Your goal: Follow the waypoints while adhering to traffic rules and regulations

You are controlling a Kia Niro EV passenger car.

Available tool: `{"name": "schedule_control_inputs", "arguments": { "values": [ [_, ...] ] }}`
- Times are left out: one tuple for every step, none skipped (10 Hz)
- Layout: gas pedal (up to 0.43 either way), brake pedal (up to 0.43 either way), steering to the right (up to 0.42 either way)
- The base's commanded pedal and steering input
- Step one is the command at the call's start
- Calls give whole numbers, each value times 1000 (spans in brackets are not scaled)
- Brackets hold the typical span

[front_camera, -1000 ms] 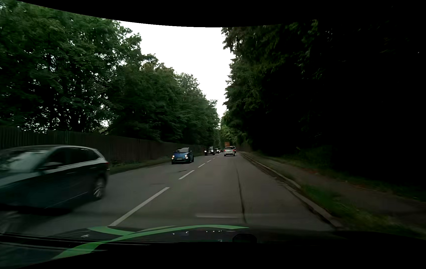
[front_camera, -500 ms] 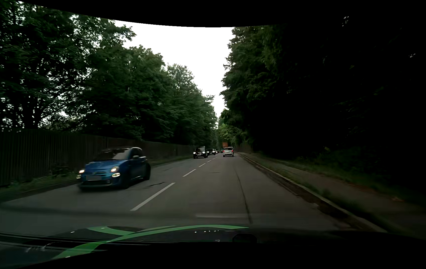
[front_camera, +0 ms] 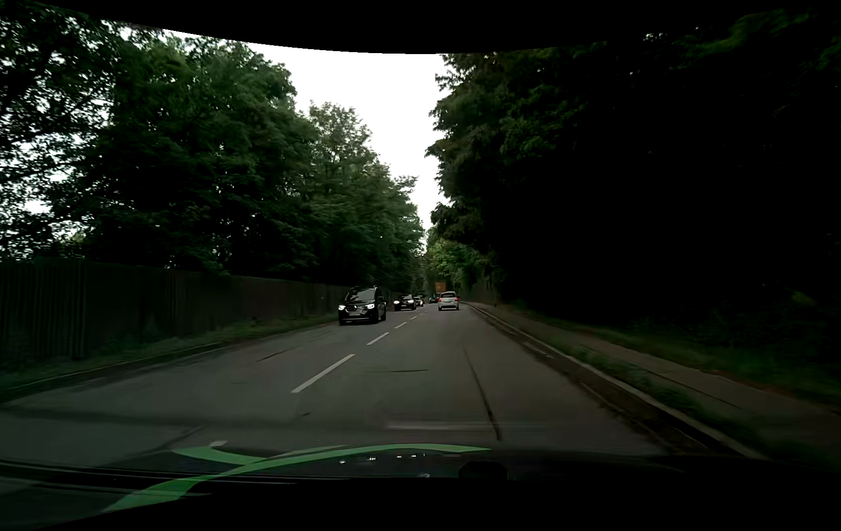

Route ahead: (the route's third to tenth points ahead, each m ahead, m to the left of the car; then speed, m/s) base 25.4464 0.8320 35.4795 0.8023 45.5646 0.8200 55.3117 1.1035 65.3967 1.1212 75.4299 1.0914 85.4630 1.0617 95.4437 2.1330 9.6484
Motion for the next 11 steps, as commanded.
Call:
{"name": "schedule_control_inputs", "arguments": {
  "values": [
    [138,0,2],
    [138,0,1],
    [138,0,1],
    [138,0,0],
    [138,0,1],
    [138,0,0],
    [138,0,0],
    [138,0,0],
    [138,0,-1],
    [138,0,-1],
    [138,0,-1]
  ]
}}
